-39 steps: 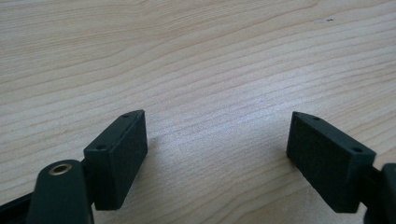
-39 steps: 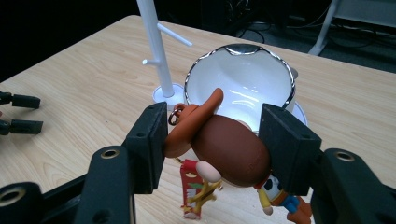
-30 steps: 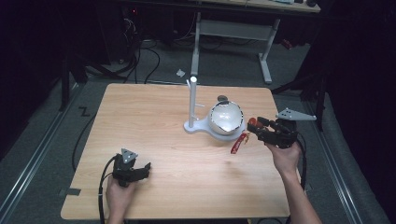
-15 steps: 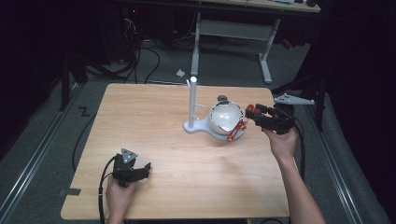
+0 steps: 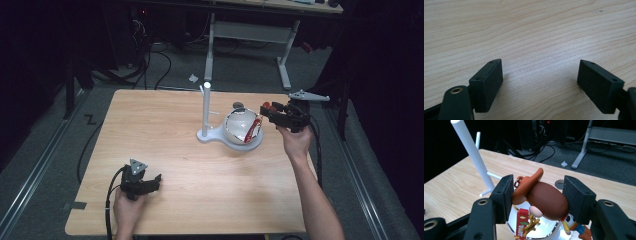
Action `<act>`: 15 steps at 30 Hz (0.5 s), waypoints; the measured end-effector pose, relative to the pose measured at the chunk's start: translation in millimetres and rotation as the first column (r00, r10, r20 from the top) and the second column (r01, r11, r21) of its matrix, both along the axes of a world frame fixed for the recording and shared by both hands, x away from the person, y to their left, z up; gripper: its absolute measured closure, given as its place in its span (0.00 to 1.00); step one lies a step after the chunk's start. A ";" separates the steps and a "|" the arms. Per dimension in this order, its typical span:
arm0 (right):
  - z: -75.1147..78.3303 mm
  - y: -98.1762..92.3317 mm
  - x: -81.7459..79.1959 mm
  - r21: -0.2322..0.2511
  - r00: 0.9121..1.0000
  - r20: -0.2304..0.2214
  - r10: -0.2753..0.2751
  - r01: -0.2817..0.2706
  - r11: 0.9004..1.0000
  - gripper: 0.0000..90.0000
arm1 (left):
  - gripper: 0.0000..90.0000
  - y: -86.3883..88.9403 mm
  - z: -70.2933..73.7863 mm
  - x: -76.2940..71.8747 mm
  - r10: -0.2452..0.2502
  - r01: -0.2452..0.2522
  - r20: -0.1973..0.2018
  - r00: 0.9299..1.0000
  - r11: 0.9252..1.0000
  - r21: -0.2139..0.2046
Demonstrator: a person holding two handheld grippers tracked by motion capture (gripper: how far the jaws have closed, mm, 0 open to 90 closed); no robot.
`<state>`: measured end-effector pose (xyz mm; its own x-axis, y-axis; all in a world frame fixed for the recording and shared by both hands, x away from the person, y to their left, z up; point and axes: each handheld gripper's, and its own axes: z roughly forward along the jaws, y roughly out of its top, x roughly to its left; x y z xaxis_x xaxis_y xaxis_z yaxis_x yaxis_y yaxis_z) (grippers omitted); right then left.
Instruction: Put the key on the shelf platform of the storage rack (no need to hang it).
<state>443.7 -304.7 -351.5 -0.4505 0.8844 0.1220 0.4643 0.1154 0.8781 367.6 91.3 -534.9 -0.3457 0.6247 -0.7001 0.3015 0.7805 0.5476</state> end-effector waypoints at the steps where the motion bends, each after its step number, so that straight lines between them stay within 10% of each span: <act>1: 0.8 0.6 1.3 -0.003 1.000 0.002 0.001 -0.001 1.000 0.49 | 0.23 0.0 0.0 0.1 0.000 0.000 0.000 1.000 1.000 0.000; 15: 10.0 15.7 13.1 -0.085 0.999 0.039 -0.027 0.031 0.996 0.49 | 0.23 -0.1 0.0 0.1 0.002 -0.002 -0.001 1.000 1.000 -0.001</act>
